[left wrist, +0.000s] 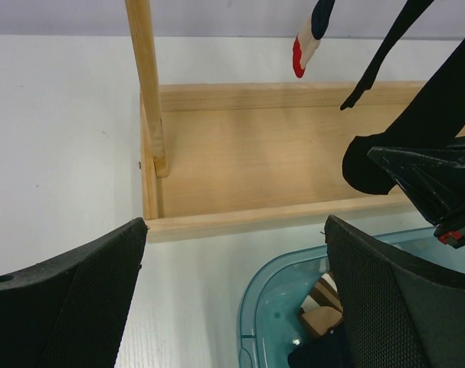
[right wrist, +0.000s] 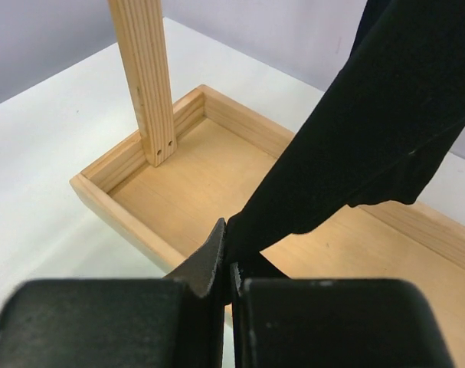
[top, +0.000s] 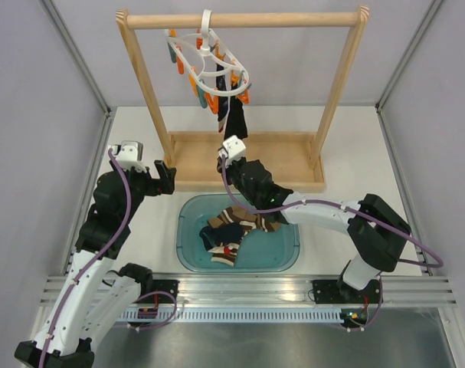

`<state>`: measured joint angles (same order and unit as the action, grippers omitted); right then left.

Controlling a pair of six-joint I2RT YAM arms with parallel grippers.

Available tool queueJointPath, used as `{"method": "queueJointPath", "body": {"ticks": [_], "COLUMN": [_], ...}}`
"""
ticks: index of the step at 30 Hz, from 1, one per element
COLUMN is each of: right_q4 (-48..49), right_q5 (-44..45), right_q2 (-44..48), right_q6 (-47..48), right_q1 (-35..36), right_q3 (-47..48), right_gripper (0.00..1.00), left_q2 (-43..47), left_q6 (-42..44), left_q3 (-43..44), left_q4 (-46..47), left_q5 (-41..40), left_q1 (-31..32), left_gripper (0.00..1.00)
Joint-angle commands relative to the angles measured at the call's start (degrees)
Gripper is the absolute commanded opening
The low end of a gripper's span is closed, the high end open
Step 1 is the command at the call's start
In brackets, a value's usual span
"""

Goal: Remove the socks clipped to the hanger

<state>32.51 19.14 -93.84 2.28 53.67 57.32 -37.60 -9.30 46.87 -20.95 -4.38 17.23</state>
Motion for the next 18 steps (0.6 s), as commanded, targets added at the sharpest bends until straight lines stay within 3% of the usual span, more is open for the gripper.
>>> {"method": "queueJointPath", "body": {"ticks": [1,18], "right_q4": [-0.2,-2.7], "right_q5": [2.2,8.6], "right_q2": [-1.3,-3.8], "right_q6": [0.8,3.5], "right_q1": [1.9,11.4], "right_q3": [3.4,10.6], "right_gripper": [0.01,0.01], "left_q2": [0.5,1.8], "left_q6": [-0.1,-0.2], "left_q3": [0.6,0.6], "left_q4": [0.4,0.5], "left_q5": [0.5,0.9], "left_q1": [0.2,0.2], "left_gripper": [1.0,1.0]}}
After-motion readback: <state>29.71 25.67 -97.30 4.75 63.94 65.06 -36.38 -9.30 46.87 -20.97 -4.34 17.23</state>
